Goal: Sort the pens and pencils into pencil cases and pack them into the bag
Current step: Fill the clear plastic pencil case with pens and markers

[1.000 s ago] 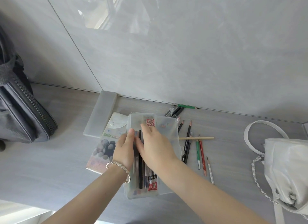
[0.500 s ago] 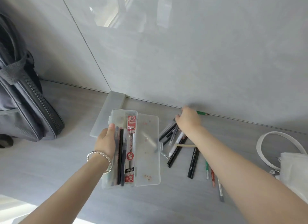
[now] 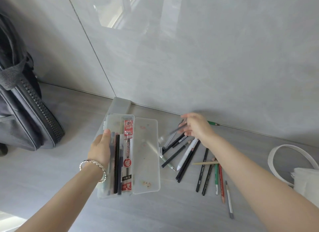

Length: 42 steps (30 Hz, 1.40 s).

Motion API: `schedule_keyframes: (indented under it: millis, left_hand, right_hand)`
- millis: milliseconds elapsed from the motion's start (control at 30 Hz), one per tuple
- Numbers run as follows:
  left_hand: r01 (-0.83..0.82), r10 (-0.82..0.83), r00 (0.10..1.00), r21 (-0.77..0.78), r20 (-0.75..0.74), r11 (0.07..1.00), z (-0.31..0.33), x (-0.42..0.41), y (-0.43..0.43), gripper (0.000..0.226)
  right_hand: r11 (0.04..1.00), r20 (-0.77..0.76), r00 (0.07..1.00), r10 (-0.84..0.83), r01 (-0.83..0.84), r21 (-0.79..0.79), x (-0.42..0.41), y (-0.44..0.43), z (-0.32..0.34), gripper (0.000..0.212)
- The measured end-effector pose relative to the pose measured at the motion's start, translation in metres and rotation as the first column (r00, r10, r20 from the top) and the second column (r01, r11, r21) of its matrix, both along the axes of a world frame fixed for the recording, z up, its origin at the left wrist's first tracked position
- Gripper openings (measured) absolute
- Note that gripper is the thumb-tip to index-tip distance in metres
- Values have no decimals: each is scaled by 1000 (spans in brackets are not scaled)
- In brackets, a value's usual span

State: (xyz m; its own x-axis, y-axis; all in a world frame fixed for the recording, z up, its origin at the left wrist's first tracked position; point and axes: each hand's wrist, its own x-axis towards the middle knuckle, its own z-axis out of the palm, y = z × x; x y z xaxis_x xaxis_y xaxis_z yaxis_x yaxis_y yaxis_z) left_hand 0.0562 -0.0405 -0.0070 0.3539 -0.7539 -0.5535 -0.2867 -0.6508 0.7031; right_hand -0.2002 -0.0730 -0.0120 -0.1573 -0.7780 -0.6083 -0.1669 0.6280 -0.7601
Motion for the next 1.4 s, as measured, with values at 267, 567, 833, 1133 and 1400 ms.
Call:
schedule_keyframes:
  millis: [267,567,833,1133,1400]
  left_hand:
    - [10,-9,1000,-45,10,999,10,3,0,51]
    - [-2,1,1000,-37,-25,999,3,2,5,49]
    - [-3,1,998,-32,-55,999,7,1,5,39]
    - [24,-26,995,-20,-99,1000,7,-11,10,46]
    - [92,-81,974,43,-212,995,1,-43,25,47]
  right_hand:
    - [871,124,955,268,-295,393,-5,32,26,63]
    - [990,-93,992,-87,96,102,26,16,-14,12]
    - [960,-561,783,266,-162,230,44,-9,-45,23]
    - [952,-498,856,140,-254,-170,48,11,3,20]
    - [929,304,952,42,75,-361,69,87,54,25]
